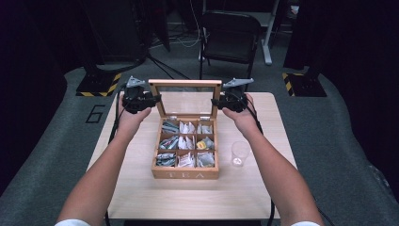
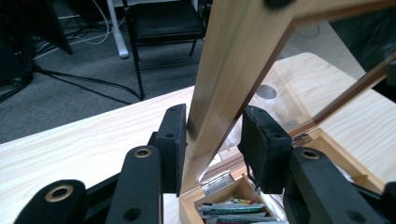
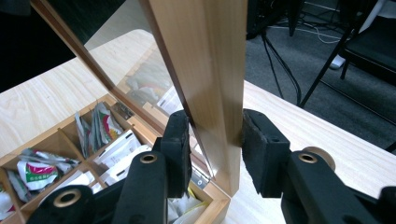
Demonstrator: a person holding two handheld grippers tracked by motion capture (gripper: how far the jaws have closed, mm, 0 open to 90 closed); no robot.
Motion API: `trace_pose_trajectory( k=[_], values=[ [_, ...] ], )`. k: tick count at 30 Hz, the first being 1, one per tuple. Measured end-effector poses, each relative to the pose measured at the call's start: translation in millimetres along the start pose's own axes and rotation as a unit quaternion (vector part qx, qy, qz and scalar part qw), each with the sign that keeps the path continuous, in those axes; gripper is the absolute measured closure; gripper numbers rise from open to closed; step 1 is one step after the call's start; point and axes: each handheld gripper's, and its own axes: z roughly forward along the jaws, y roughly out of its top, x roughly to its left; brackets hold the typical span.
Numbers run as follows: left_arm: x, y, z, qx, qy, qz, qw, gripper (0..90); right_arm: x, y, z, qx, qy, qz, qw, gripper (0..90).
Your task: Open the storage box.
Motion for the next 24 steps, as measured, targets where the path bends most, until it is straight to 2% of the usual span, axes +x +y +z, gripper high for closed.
trace_pose_trajectory(
  k=[4,9,11,12,15,18,24],
  values=[
    [2.4,-2.0,6.7,0.000,0.000,0.001,1.0000,61.1,-2.7,-0.3,2.3,-0.007,0.002,0.008,0.9999,63.0],
    [5.6,-4.3,13.3,0.000,-0.004,-0.006,1.0000,60.6,-4.5,0.0,4.4,-0.012,0.000,0.014,0.9998,63.5],
    [7.3,-4.8,15.3,0.000,-0.008,-0.015,0.9998,59.9,-4.4,0.3,5.1,-0.013,-0.003,0.013,0.9998,63.6],
    [8.6,-4.9,16.3,-0.002,-0.010,-0.012,0.9999,59.9,-4.7,0.3,5.5,-0.014,-0.003,0.013,0.9998,63.7],
    [9.6,-5.2,18.1,0.000,-0.009,-0.010,0.9999,61.4,-6.1,0.4,6.7,-0.017,-0.002,0.015,0.9997,63.7],
    [12.0,-6.4,21.2,0.003,-0.010,-0.020,0.9997,62.9,-7.3,0.5,8.6,-0.020,-0.004,0.018,0.9996,64.1],
    [11.5,-6.2,23.2,0.002,-0.003,-0.019,0.9998,64.2,-9.8,2.0,11.6,-0.016,-0.003,0.020,0.9997,62.7]
  ],
)
